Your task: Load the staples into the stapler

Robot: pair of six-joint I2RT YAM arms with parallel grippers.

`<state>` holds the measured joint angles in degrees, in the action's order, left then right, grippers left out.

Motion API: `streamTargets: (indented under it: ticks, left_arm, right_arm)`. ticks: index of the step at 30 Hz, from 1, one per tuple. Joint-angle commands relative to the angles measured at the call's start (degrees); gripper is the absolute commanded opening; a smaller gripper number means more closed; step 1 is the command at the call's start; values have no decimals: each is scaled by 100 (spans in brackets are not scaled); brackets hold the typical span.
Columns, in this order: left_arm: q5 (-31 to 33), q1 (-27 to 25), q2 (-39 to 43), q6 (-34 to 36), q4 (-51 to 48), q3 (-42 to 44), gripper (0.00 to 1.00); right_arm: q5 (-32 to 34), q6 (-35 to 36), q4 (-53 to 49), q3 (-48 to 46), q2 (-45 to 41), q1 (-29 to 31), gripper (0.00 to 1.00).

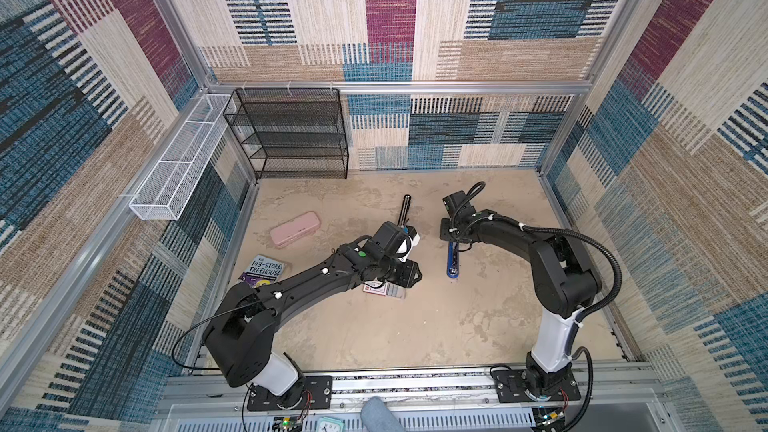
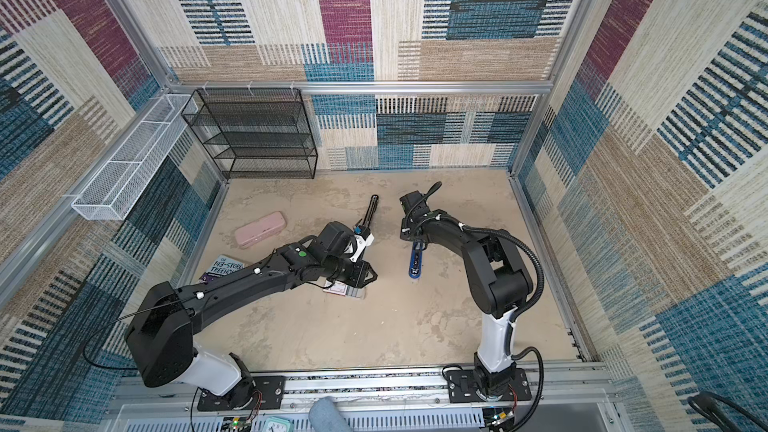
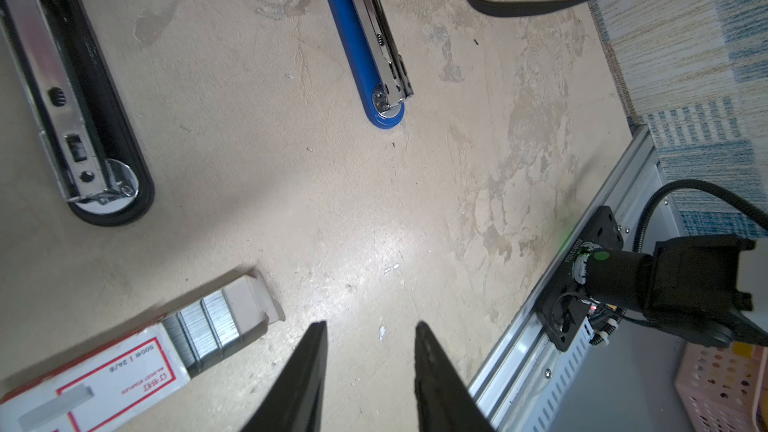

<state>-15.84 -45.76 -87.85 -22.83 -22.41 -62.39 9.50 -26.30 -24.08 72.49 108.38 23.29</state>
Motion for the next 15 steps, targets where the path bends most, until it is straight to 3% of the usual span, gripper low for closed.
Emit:
streamTargets:
  ticks: [1,15]
  left_arm:
    - [-38,6,15,147,-62,-19,38]
    - [-69,5,-36,158,-67,-28,38]
  right_arm:
    - [-131,29,98,12,0,10,44]
    - [-408,-76,201,-529,-344,44,36]
